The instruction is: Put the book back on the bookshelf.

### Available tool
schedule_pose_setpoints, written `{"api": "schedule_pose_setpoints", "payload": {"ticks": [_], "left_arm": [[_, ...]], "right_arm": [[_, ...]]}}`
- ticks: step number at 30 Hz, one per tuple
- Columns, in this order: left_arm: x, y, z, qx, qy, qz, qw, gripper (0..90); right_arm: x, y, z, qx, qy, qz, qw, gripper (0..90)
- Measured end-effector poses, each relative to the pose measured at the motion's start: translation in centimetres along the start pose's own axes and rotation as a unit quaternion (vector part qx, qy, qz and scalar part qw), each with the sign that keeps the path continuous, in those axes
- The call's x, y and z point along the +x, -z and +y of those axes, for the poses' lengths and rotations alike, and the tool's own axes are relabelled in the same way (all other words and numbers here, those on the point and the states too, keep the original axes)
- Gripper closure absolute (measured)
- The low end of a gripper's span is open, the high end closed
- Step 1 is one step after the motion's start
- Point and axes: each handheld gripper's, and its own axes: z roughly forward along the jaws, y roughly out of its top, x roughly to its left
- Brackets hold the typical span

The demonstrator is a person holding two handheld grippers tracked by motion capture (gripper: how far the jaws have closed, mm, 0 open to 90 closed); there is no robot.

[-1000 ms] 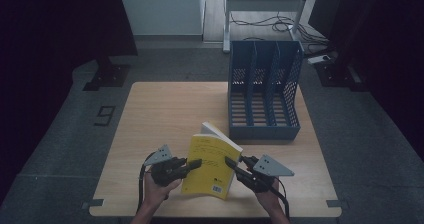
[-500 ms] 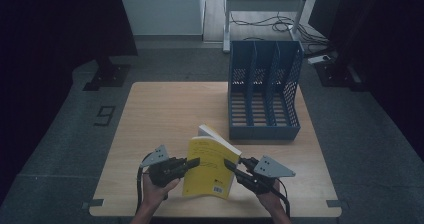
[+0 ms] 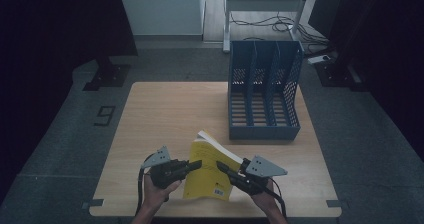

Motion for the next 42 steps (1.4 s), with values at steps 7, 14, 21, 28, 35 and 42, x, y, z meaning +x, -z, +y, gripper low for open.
{"api": "schedule_pose_setpoints", "payload": {"ticks": [7, 14, 21, 28, 35, 42], "left_arm": [[0.2, -0.2, 0.0, -0.004, 0.002, 0.009, 1.0000, 80.5], [1.0, -0.6, -0.3, 0.001, 0.019, 0.016, 0.9997, 63.3], [1.3, -0.8, -0.5, 0.004, 0.023, 0.034, 0.9991, 59.1], [1.3, -0.6, -0.5, 0.009, 0.018, 0.030, 0.9993, 63.7], [1.1, -0.6, -0.4, 0.011, 0.009, 0.037, 0.9992, 67.5], [1.1, -0.6, -0.4, 0.009, 0.011, 0.037, 0.9992, 67.1]], "right_arm": [[0.1, -0.1, 0.2, 0.008, -0.015, -0.020, 0.9997, 72.4], [0.7, 0.0, 0.8, 0.023, 0.010, -0.027, 0.9993, 73.8], [0.7, 0.5, 1.0, 0.026, 0.027, -0.046, 0.9982, 74.3], [1.3, 0.5, 1.2, 0.030, 0.047, -0.019, 0.9983, 71.6], [1.4, -0.3, 1.0, 0.035, 0.034, -0.015, 0.9987, 70.1], [1.6, -1.0, 0.8, 0.043, 0.034, -0.034, 0.9979, 72.6]]}}
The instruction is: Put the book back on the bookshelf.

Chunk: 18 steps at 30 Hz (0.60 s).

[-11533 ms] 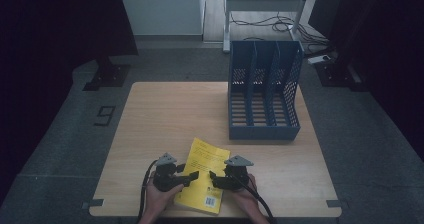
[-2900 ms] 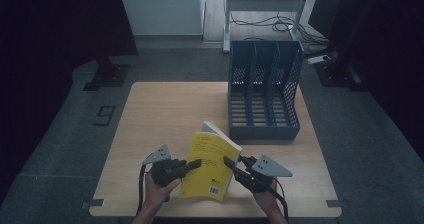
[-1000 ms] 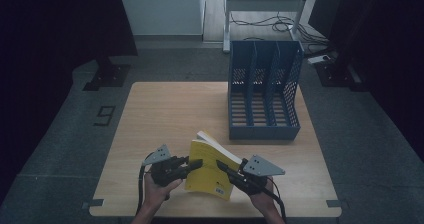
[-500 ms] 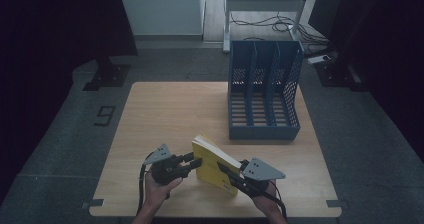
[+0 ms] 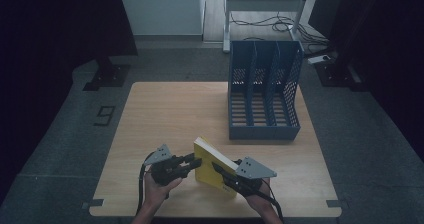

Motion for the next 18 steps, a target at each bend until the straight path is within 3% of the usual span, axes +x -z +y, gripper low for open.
{"api": "schedule_pose_setpoints", "payload": {"ticks": [6, 12, 18], "left_arm": [[0.07, -0.06, -0.04, -0.002, 0.007, -0.004, 1.0000, 65.0], [0.18, -0.24, -0.03, 0.002, 0.019, -0.016, 0.9997, 56.0], [0.31, -0.21, -0.05, 0.000, 0.021, 0.001, 0.9998, 48.3]], "right_arm": [[0.11, 0.04, 0.02, 0.000, 0.002, -0.010, 0.9999, 73.8], [-0.13, 0.09, -0.19, -0.009, -0.008, -0.002, 0.9999, 74.0], [-0.73, 0.31, -0.33, -0.015, -0.030, -0.006, 0.9994, 74.2]]}}
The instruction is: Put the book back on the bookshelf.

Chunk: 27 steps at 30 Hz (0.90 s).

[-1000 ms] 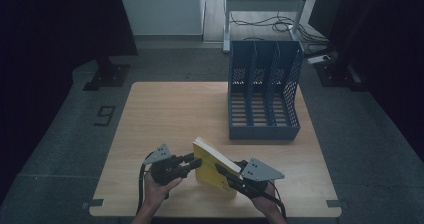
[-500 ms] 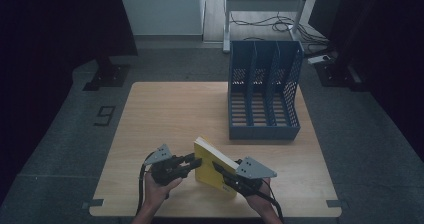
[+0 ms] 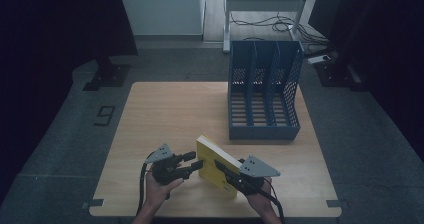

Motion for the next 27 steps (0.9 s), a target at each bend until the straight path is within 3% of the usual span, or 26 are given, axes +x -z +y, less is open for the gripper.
{"api": "schedule_pose_setpoints", "payload": {"ticks": [5, 27], "left_arm": [[0.2, 0.1, 0.0, -0.002, 0.005, 0.005, 1.0000, 46.4], [0.8, -0.1, -0.2, 0.019, 0.020, 0.007, 0.9996, 44.5]], "right_arm": [[-0.9, 0.3, -0.2, -0.008, -0.036, -0.006, 0.9993, 74.3], [-1.7, 2.2, 0.9, -0.031, -0.032, -0.045, 0.9980, 74.3]]}}
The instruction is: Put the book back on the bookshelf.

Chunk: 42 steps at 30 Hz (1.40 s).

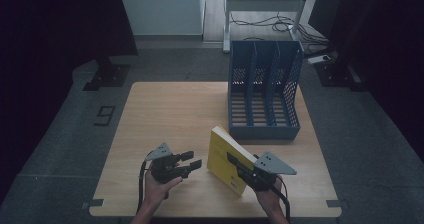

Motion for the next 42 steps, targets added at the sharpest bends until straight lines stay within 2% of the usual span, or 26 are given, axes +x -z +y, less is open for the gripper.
{"api": "schedule_pose_setpoints", "payload": {"ticks": [24, 35, 42], "left_arm": [[0.4, -0.3, -0.2, 0.019, 0.013, 0.010, 0.9997, 43.4], [0.7, 0.0, -0.3, 0.024, 0.017, 0.019, 0.9994, 42.7], [1.0, 0.3, -0.3, 0.023, 0.022, 0.020, 0.9993, 42.4]], "right_arm": [[-1.1, 2.0, 1.5, -0.032, -0.002, -0.032, 0.9990, 74.3], [-1.8, 2.0, 2.1, -0.039, -0.011, -0.038, 0.9985, 74.3], [-1.9, 1.9, 3.2, -0.050, -0.010, -0.041, 0.9979, 74.3]]}}
